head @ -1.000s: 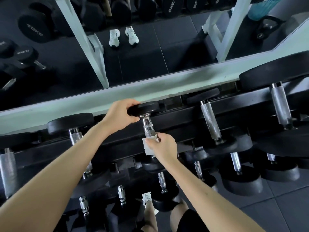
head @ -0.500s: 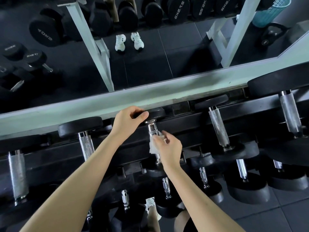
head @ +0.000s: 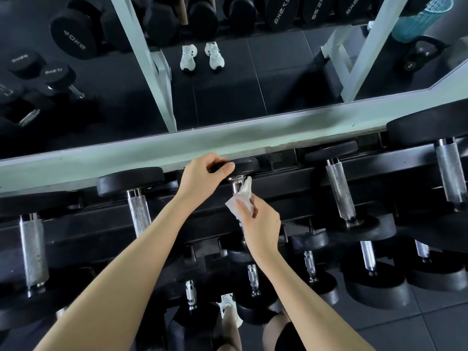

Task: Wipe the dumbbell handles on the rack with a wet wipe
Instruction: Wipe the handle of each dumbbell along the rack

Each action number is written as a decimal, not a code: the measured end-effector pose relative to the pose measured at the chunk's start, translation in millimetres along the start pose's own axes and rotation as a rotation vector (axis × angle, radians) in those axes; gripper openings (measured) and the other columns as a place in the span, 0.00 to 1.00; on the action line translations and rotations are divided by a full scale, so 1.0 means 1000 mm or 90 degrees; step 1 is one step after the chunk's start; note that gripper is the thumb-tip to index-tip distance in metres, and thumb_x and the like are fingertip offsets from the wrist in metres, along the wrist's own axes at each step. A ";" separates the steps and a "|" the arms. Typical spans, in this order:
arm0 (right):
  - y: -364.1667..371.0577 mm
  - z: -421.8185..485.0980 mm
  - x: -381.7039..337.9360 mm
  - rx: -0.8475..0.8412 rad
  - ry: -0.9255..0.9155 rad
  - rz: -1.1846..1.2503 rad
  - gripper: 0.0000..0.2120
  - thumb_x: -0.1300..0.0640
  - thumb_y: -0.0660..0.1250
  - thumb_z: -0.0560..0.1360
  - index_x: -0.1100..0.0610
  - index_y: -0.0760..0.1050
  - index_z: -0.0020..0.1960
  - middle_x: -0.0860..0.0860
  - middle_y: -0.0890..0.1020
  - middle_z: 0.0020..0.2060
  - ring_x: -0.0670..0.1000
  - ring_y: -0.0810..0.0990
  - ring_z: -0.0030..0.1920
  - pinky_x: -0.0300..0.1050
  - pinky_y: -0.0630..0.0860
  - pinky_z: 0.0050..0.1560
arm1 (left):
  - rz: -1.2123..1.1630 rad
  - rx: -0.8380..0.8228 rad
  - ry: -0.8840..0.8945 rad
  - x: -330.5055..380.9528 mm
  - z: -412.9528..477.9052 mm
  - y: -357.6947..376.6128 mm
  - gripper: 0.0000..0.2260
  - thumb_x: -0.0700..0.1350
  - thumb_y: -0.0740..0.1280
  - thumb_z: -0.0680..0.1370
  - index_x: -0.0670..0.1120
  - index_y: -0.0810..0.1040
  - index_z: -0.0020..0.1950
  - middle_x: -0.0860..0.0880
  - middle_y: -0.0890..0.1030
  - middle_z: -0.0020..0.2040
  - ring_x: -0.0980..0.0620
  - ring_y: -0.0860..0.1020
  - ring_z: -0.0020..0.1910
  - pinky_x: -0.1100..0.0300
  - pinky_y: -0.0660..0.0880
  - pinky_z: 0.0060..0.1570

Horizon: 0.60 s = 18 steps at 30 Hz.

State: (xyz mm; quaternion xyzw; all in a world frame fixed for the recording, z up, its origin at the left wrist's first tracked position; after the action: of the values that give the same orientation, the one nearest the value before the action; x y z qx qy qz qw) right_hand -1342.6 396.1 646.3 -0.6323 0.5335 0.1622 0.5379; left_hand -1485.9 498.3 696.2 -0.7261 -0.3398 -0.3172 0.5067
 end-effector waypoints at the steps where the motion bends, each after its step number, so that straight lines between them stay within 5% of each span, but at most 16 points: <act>1: 0.003 -0.005 -0.003 -0.020 -0.026 -0.004 0.11 0.50 0.62 0.78 0.50 0.77 0.58 0.44 0.76 0.29 0.43 0.77 0.32 0.32 0.67 0.34 | -0.003 0.001 -0.001 -0.001 0.000 -0.001 0.07 0.50 0.68 0.76 0.50 0.81 0.52 0.60 0.81 0.45 0.61 0.78 0.46 0.69 0.72 0.45; 4: 0.003 0.001 -0.019 -0.021 -0.057 -0.023 0.16 0.54 0.57 0.81 0.53 0.71 0.68 0.49 0.78 0.33 0.49 0.79 0.35 0.44 0.76 0.38 | -0.012 -0.001 0.001 -0.003 0.000 -0.002 0.07 0.49 0.69 0.76 0.51 0.81 0.52 0.60 0.81 0.45 0.62 0.78 0.47 0.69 0.72 0.47; 7: 0.008 0.023 -0.032 0.011 -0.025 -0.040 0.12 0.55 0.57 0.80 0.57 0.78 0.54 0.49 0.78 0.33 0.54 0.81 0.39 0.50 0.78 0.44 | -0.018 -0.003 0.002 -0.003 0.001 -0.001 0.06 0.49 0.69 0.76 0.52 0.81 0.51 0.60 0.81 0.46 0.61 0.78 0.49 0.68 0.72 0.49; 9: 0.008 0.030 -0.033 0.024 -0.006 -0.013 0.11 0.56 0.58 0.80 0.59 0.78 0.50 0.45 0.76 0.31 0.50 0.79 0.38 0.43 0.76 0.41 | -0.018 -0.003 0.002 -0.004 0.002 -0.002 0.06 0.49 0.69 0.75 0.52 0.81 0.51 0.60 0.82 0.46 0.61 0.78 0.49 0.67 0.73 0.50; 11: 0.006 0.025 -0.029 -0.005 -0.006 -0.021 0.14 0.54 0.59 0.80 0.60 0.78 0.58 0.46 0.77 0.33 0.44 0.76 0.36 0.31 0.68 0.35 | -0.028 -0.006 0.000 -0.005 0.002 -0.003 0.05 0.49 0.69 0.75 0.52 0.81 0.50 0.59 0.82 0.46 0.60 0.78 0.49 0.65 0.73 0.51; 13: 0.003 0.013 -0.022 -0.045 -0.034 -0.068 0.16 0.53 0.60 0.80 0.59 0.75 0.63 0.45 0.76 0.31 0.41 0.72 0.30 0.29 0.67 0.30 | -0.047 -0.014 -0.007 -0.007 0.001 -0.003 0.05 0.48 0.70 0.75 0.51 0.82 0.50 0.59 0.82 0.46 0.60 0.78 0.48 0.65 0.73 0.51; 15: 0.000 0.000 -0.014 -0.074 -0.054 -0.139 0.11 0.52 0.61 0.79 0.58 0.78 0.52 0.44 0.70 0.25 0.42 0.67 0.25 0.31 0.66 0.28 | -0.052 -0.017 -0.011 -0.008 0.000 -0.003 0.06 0.48 0.70 0.75 0.51 0.82 0.50 0.59 0.81 0.45 0.61 0.77 0.47 0.66 0.72 0.50; 18: 0.001 0.006 -0.017 -0.087 -0.053 -0.237 0.15 0.52 0.62 0.79 0.56 0.68 0.35 0.45 0.67 0.25 0.43 0.64 0.25 0.36 0.60 0.26 | -0.038 -0.007 -0.001 -0.007 -0.001 -0.003 0.07 0.48 0.70 0.75 0.50 0.82 0.52 0.59 0.81 0.46 0.62 0.78 0.48 0.68 0.72 0.49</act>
State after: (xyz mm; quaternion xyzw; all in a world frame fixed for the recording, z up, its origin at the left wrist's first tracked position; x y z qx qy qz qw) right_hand -1347.7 409.5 657.3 -0.7478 0.3721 0.1217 0.5362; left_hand -1492.4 497.4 692.2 -0.7185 -0.3603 -0.3333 0.4928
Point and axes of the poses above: each hand's wrist, its own z-axis towards the middle knuckle, its own y-axis out of the palm, x = y × z, the point moved 10 cm from there along z, towards the middle knuckle
